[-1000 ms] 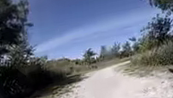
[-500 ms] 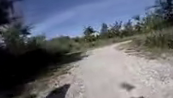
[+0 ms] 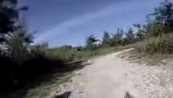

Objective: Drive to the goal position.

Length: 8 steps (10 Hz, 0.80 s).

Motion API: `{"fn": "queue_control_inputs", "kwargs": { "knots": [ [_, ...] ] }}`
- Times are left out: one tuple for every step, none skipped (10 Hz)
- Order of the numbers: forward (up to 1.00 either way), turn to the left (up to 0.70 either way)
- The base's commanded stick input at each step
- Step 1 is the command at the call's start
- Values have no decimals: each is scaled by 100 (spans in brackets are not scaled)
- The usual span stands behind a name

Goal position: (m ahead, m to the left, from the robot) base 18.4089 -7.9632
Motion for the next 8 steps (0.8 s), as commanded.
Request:
{"fn": "queue_control_inputs", "kwargs": {
  "knots": [
    [50, 0],
    [50, 0],
    [50, 0],
    [50, 0],
    [50, 0],
    [50, 0],
    [50, 0],
    [50, 0]
  ]
}}
